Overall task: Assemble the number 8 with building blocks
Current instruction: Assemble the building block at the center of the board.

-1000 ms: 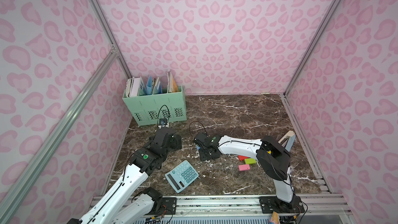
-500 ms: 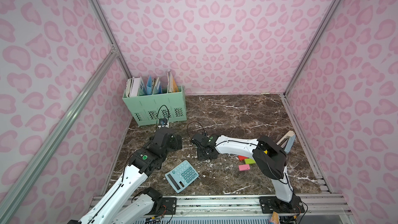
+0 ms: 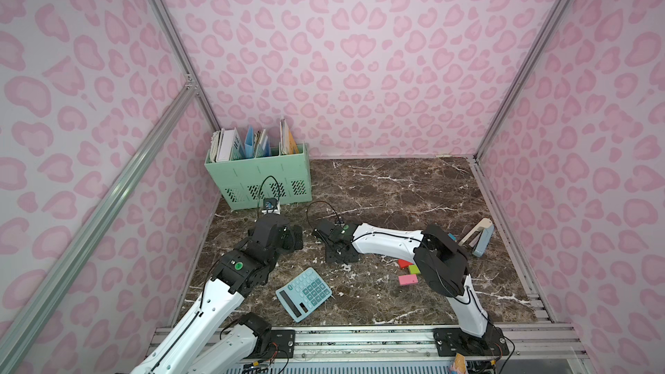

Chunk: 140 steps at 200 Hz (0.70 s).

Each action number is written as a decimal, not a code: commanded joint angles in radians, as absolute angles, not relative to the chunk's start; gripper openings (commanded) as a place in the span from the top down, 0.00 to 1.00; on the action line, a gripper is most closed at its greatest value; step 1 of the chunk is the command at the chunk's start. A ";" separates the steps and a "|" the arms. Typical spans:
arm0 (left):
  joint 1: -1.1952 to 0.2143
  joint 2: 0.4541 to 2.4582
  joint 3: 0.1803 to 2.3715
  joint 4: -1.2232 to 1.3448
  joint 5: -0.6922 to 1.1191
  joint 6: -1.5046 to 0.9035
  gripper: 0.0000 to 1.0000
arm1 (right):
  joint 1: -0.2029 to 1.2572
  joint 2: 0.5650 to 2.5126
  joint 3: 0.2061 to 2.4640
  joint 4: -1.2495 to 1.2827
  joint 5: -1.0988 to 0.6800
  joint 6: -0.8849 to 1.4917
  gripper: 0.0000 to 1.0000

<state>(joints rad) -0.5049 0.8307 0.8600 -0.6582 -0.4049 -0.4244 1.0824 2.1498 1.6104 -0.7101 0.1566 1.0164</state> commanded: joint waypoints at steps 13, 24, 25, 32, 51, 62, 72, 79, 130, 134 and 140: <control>-0.504 0.828 0.858 -0.641 -0.403 -0.428 0.01 | 1.083 2.161 1.625 -0.762 0.186 1.032 0.48; -0.505 0.828 0.858 -0.641 -0.402 -0.428 0.01 | 1.083 2.166 1.633 -0.769 0.190 1.035 0.48; -0.505 0.828 0.858 -0.642 -0.402 -0.428 0.01 | 1.083 2.168 1.633 -0.770 0.190 1.035 0.48; -0.505 0.828 0.859 -0.642 -0.402 -0.428 0.01 | 1.083 2.170 1.636 -0.774 0.192 1.035 0.48; -0.505 0.830 0.858 -0.641 -0.400 -0.428 0.01 | 1.083 2.178 1.650 -0.790 0.202 1.040 0.48; -0.505 0.831 0.859 -0.641 -0.400 -0.428 0.01 | 1.083 2.180 1.653 -0.796 0.208 1.045 0.48; -0.505 0.829 0.858 -0.642 -0.400 -0.427 0.01 | 1.083 2.181 1.655 -0.800 0.211 1.047 0.48; -0.505 0.829 0.857 -0.642 -0.400 -0.426 0.01 | 1.083 2.184 1.658 -0.805 0.215 1.052 0.48; -0.504 0.830 0.855 -0.642 -0.399 -0.425 0.01 | 1.083 2.204 1.688 -0.845 0.230 1.066 0.48; -0.505 0.830 0.855 -0.641 -0.397 -0.425 0.01 | 1.083 2.204 1.688 -0.844 0.229 1.066 0.48; -0.505 0.830 0.856 -0.643 -0.397 -0.425 0.01 | 1.083 2.204 1.687 -0.842 0.226 1.065 0.48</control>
